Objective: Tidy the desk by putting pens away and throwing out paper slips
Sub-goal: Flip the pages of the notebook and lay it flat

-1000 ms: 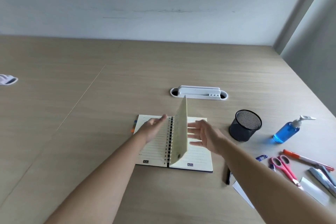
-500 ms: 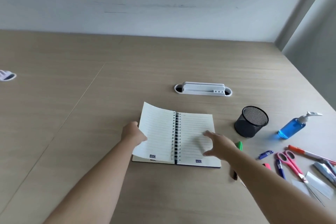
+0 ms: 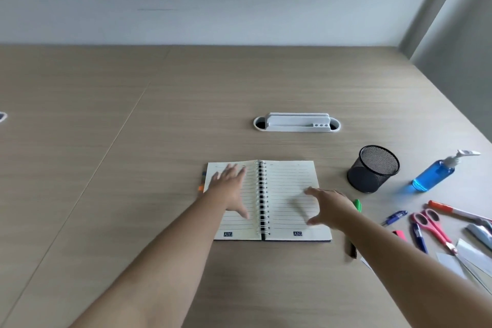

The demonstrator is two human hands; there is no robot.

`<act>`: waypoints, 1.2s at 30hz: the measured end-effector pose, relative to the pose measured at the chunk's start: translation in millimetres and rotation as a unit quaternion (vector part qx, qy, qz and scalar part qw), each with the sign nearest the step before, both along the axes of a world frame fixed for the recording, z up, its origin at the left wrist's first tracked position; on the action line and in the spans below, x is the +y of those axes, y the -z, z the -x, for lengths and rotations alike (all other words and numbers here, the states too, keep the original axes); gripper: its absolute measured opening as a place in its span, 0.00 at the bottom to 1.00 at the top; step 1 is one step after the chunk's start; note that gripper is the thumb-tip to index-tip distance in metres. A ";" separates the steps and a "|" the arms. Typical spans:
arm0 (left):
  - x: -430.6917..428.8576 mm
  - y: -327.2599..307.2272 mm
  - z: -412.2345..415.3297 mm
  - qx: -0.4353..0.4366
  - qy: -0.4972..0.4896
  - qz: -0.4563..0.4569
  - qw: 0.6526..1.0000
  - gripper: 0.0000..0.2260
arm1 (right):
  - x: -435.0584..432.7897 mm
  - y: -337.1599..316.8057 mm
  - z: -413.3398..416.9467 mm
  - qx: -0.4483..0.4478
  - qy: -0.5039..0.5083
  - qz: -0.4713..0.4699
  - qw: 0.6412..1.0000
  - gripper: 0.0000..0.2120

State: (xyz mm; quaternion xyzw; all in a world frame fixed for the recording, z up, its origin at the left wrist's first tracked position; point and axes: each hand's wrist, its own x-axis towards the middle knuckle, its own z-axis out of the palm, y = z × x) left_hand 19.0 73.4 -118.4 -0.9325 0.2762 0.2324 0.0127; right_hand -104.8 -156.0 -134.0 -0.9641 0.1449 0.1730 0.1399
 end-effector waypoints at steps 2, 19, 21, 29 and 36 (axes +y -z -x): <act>-18.4 3.3 2.3 0.039 0.072 -0.070 0.994 0.62 | 1.9 -4.0 -1.4 0.005 -0.008 0.015 1.000 0.38; 33.0 30.5 30.5 -0.041 0.052 0.075 0.995 0.46 | 20.8 10.9 37.2 -0.162 -0.104 -0.045 0.980 0.27; 47.7 40.3 43.1 -0.021 0.048 0.067 0.996 0.49 | 27.7 21.3 51.5 -0.162 -0.122 -0.043 0.978 0.29; 56.9 59.4 52.1 -0.023 0.040 0.053 0.998 0.58 | 14.5 41.9 59.5 -0.183 -0.112 0.021 0.977 0.28; 11.2 48.6 8.3 0.009 -0.004 0.048 0.999 0.38 | -13.1 26.5 4.1 -0.129 -0.033 -0.029 0.991 0.27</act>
